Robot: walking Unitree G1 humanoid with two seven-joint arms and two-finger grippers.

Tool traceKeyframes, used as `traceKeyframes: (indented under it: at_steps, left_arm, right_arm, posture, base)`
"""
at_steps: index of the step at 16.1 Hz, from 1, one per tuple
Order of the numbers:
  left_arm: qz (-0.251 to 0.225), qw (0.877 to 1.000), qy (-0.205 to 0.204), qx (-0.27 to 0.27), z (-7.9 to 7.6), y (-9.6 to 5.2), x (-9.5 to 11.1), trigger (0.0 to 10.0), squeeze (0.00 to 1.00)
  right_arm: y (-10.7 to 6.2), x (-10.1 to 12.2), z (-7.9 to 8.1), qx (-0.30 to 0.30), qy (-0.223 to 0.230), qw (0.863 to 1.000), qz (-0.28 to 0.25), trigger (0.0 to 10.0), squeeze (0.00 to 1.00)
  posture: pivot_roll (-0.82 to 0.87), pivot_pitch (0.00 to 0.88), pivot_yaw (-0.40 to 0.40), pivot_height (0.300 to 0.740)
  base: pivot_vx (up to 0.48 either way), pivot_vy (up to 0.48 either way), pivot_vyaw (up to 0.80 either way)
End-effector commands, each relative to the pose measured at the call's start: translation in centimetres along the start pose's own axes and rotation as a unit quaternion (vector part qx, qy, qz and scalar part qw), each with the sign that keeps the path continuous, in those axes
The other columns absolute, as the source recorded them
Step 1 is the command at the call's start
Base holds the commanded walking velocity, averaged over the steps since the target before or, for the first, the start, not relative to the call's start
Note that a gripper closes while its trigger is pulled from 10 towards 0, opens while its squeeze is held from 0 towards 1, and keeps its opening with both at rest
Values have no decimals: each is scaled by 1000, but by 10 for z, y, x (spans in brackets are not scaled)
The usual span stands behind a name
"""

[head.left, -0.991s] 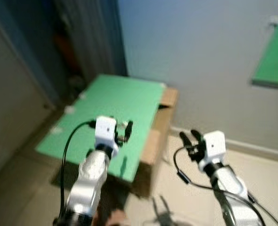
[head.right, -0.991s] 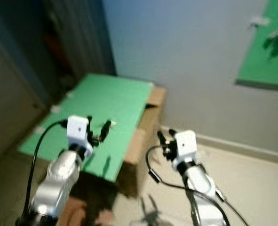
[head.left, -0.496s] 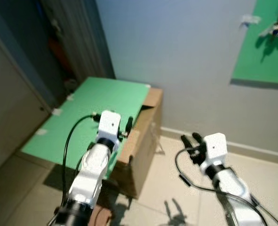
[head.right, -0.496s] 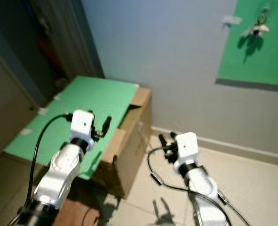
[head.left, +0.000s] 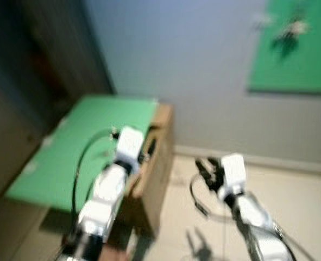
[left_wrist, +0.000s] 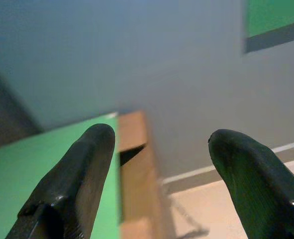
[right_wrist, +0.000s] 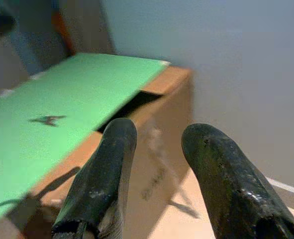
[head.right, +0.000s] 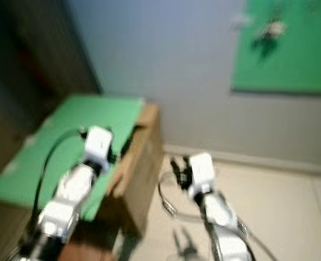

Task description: Hang keys on a hook

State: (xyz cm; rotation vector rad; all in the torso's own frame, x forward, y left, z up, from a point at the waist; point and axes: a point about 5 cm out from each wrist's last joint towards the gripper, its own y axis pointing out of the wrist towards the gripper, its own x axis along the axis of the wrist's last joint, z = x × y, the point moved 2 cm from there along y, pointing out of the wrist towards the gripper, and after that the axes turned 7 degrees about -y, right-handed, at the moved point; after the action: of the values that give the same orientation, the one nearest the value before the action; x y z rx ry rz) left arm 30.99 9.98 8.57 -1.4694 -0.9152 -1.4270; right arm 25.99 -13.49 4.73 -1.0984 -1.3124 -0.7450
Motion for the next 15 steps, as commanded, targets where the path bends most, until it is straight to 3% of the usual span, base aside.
traceKeyframes:
  at_steps: [1, 4, 7, 10, 15]
  left_arm:
    - [-1, 1000, 6, -13, -5, 3, 1, 10000, 0]
    - [-1, 999, 10, -33, -12, 5, 3, 10000, 0]
    - [3, 1000, -3, -23, -8, 6, 1, 10000, 0]
    - [2, 1000, 13, -1, -1, 7, 1, 10000, 0]
    - [5, 1000, -2, 23, 8, 8, -1, 10000, 0]
  right_arm:
    - [0, 1, -6, -9, -3, 1000, -5, 10000, 0]
    - [-2, -2, -9, -14, -5, 1000, -10, 10000, 0]
    - [-1, -6, -11, -15, -13, 1000, -2, 10000, 0]
    - [0, -8, -12, -12, -16, 1000, -1, 10000, 0]
    - [0, -13, -14, -7, -6, 1000, 3, 10000, 0]
  posture:
    - [-157, 20, 154, 740]
    - [-159, 16, 156, 740]
    - [-163, 7, 156, 740]
    - [-161, 5, 153, 740]
    - [-160, 7, 148, 740]
  base:
    - [480, 0, -781]
    - [480, 0, -783]
    - [464, 0, 0]
    - [437, 0, 0]
    - [0, 0, 685]
